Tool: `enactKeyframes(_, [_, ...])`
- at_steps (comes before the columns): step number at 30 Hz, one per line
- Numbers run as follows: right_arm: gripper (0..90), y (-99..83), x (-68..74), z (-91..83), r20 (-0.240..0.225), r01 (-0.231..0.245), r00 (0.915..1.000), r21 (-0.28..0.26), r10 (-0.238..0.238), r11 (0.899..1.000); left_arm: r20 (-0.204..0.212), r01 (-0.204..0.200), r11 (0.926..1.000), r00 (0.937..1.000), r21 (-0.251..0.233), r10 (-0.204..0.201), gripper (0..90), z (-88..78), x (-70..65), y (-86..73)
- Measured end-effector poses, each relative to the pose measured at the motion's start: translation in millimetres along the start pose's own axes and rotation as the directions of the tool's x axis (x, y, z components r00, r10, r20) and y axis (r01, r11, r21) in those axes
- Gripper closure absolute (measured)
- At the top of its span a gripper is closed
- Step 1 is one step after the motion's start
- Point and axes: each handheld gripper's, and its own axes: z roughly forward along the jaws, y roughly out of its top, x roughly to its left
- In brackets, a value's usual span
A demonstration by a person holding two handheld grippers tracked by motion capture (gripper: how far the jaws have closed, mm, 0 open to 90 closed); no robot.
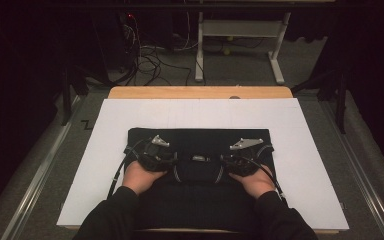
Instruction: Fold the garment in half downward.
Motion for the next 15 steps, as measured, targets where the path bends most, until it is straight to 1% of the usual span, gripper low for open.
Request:
enactKeyframes(1, [80.4,-0.1,2.9,-2.2,0.009,0.014,0.9999,-0.011,-0.014,1.0,0.005,0.01,0.9998,0.9999,-0.019,-0.01,70.8,-2.4,-0.2,-1.1])
enactKeyframes(2, [80.6,-0.3,4.9,-4.0,0.012,0.026,0.9996,-0.028,-0.026,0.999,0.025,0.019,0.9985,0.9995,-0.051,-0.017,73.3,-6.7,-0.3,-3.2])
enactKeyframes(3, [80.7,-0.9,7.4,-7.1,0.017,0.033,0.9993,-0.043,-0.033,0.999,0.042,0.031,0.9949,0.9988,-0.096,-0.027,74.2,-13.2,-1.4,-6.6])
enactKeyframes(4, [80.6,-1.4,9.1,-11.8,0.021,0.046,0.9988,-0.069,-0.045,0.997,0.042,0.03,0.9919,0.9988,-0.123,-0.025,74.4,-17.6,-2.9,-8.9])
enactKeyframes(6, [80.5,-2.9,10.1,-19.9,0.013,0.044,0.999,-0.117,-0.042,0.992,0.038,0.025,0.9813,0.9991,-0.191,-0.018,74.4,-28.7,-8.0,-16.5])
enactKeyframes(7, [80.5,-4.5,11.0,-25.3,0.009,0.046,0.999,-0.144,-0.045,0.988,0.038,0.02,0.977,0.9992,-0.212,-0.013,74.3,-32.7,-10.4,-19.9])
enactKeyframes(8, [80.4,-6.5,12.0,-29.3,0.007,0.05,0.9987,-0.162,-0.05,0.986,0.04,0.017,0.9744,0.9992,-0.224,-0.008,74.2,-35.2,-11.9,-22.3])
enactKeyframes(11, [80.4,-14.7,15.0,-37.4,-0.007,0.053,0.9984,-0.205,-0.056,0.977,0.069,0.019,0.9663,0.9976,-0.257,-0.002,74.1,-42.5,-18.1,-32.6])
enactKeyframes(12, [80.3,-19.1,17.1,-40.9,-0.008,0.056,0.9982,-0.224,-0.06,0.973,0.074,0.016,0.9658,0.9973,-0.259,0.003,74.1,-43.5,-19.7,-34.9])
enactKeyframes(14, [80.3,-25.7,20.6,-44.9,-0.008,0.063,0.9977,-0.245,-0.067,0.968,0.077,0.002,0.9658,0.9969,-0.259,0.018,74.1,-44.5,-24.5,-41.3])
enactKeyframes(15, [80.3,-30.8,23.0,-47.1,-0.005,0.068,0.9974,-0.255,-0.072,0.964,0.083,0.006,0.9646,0.9964,-0.264,0.017,74.0,-44.5,-26.1,-44.3])
